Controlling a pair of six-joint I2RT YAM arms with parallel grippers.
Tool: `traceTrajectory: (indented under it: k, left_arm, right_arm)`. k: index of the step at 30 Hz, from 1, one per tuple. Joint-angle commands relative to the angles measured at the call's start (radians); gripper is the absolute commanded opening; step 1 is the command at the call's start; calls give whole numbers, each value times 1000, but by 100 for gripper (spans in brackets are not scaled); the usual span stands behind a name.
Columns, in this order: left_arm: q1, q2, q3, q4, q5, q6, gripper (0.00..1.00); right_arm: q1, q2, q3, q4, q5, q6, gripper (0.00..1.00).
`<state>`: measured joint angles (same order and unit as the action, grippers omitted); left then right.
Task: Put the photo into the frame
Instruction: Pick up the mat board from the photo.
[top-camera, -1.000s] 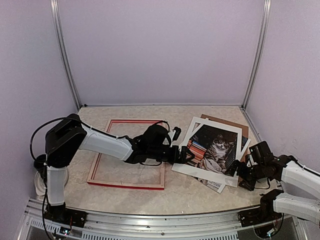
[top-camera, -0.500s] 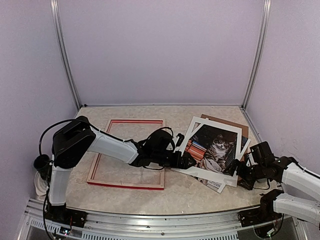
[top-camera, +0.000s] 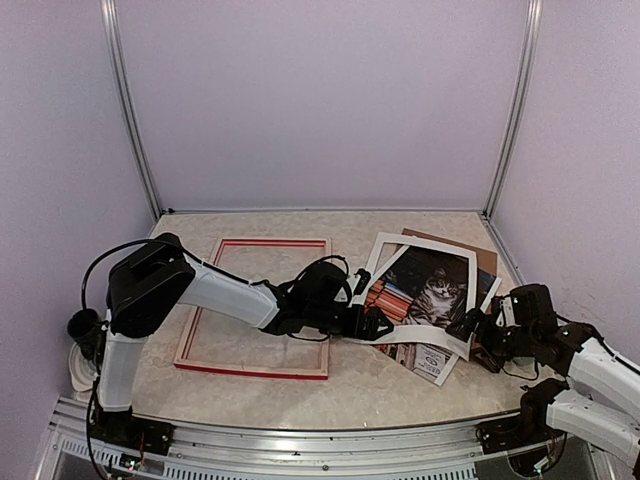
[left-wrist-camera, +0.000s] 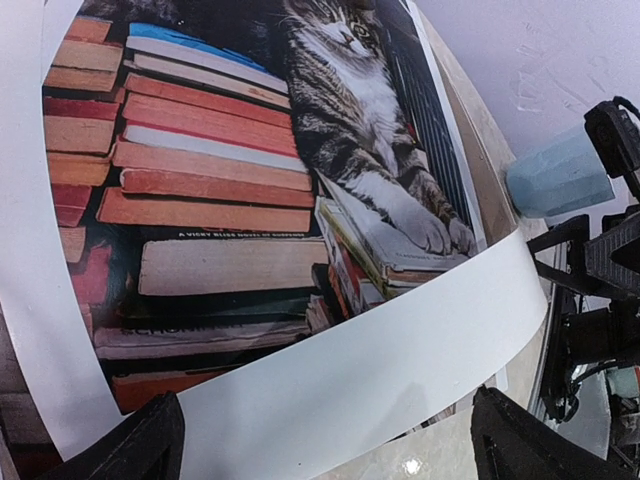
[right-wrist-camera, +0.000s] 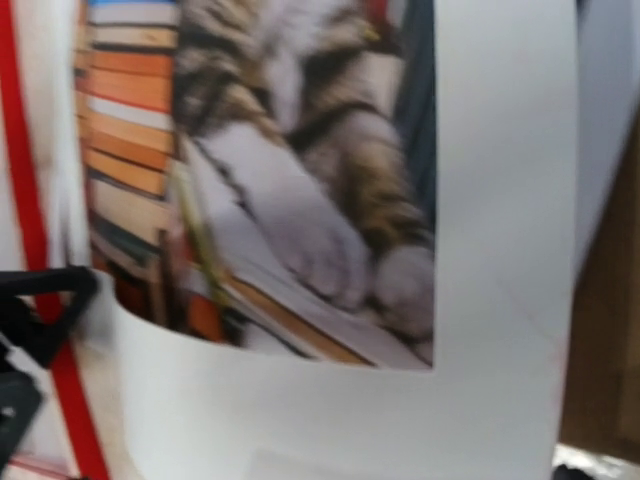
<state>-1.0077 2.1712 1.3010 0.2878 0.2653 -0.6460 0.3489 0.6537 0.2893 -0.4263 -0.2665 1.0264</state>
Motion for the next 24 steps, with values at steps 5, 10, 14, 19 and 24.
traceTrajectory:
  k: [5,10,14,19,24]
  left_arm:
    - [-16,33,6,-40,23,11,98]
    - [-16,25,-9,-22,23,8,98]
    - [-15,10,-21,-19,19,12,98]
    - [-16,0,-32,-17,15,11,98]
    - [-16,-13,-53,0,14,6,98]
  right_arm:
    - [10,-58,-6,105,-25,30,99]
    - [10,-96,11,149,0,27,99]
    - [10,-95,31,207,22,3,99]
    - [10,-63,47,269,34,-10,99]
    - [10,-43,64,284,90,-29,99]
